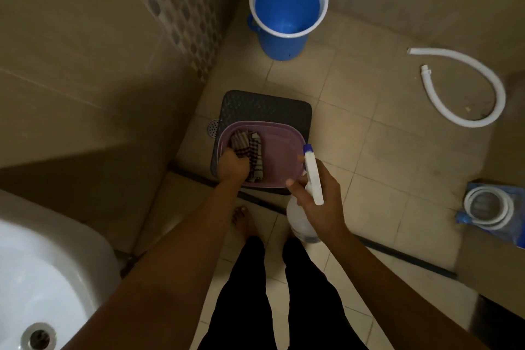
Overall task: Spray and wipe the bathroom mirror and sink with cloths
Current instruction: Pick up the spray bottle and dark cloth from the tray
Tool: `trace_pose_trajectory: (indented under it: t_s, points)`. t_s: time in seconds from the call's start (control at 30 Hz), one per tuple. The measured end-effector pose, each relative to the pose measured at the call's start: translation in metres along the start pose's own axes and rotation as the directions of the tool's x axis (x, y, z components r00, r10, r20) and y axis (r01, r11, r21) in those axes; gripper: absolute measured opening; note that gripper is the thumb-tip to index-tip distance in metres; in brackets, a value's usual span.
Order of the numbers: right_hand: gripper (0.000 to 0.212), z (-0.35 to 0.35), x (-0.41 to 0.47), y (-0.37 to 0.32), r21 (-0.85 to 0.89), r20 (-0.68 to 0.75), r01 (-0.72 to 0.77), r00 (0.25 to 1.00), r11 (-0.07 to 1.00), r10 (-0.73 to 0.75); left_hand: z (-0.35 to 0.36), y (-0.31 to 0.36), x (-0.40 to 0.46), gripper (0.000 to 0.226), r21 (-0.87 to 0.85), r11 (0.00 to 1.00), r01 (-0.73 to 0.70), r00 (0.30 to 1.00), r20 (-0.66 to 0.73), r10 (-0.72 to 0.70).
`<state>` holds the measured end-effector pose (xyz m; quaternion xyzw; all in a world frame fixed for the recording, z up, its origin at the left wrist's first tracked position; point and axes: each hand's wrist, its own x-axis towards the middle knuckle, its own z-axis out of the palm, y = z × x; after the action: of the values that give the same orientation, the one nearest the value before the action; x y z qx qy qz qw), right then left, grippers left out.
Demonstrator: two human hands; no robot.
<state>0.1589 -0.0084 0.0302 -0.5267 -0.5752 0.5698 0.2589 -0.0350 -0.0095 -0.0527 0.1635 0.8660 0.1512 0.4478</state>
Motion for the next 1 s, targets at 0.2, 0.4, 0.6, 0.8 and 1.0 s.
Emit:
trace_pose_trajectory:
  t_s: [0.2, 0.4, 0.6, 0.8, 1.0]
  points:
    - [0.041, -0.004, -0.005, 0.013, -0.027, 0.001, -0.004, 1.0, 1.0, 0.004, 0.021, 0.007, 0.027, 0.057, 0.1, 0.994, 0.047, 0.999, 0.011, -0.049]
    - [0.04, -0.006, -0.003, 0.022, -0.034, 0.03, -0.019, 0.999, 0.999, 0.02, 0.031, -0.003, 0.038, 0.065, 0.293, 0.956, -0.032, 0.995, -0.08, 0.058]
    - [0.039, -0.006, 0.001, 0.019, -0.023, 0.015, -0.033, 0.999, 0.999, 0.034, 0.031, -0.005, 0.033, 0.041, 0.103, 0.993, -0.066, 0.987, -0.139, 0.08]
    - [0.033, -0.006, 0.006, 0.014, -0.006, 0.015, -0.032, 0.999, 0.999, 0.032, 0.015, 0.0, 0.021, 0.04, -0.611, 0.762, 0.214, 0.974, 0.075, -0.213]
    - [0.039, -0.001, 0.012, 0.009, -0.022, 0.024, -0.019, 1.0, 1.0, 0.019, 0.001, -0.001, -0.005, 0.044, -0.935, 0.238, 0.263, 0.942, 0.302, 0.146]
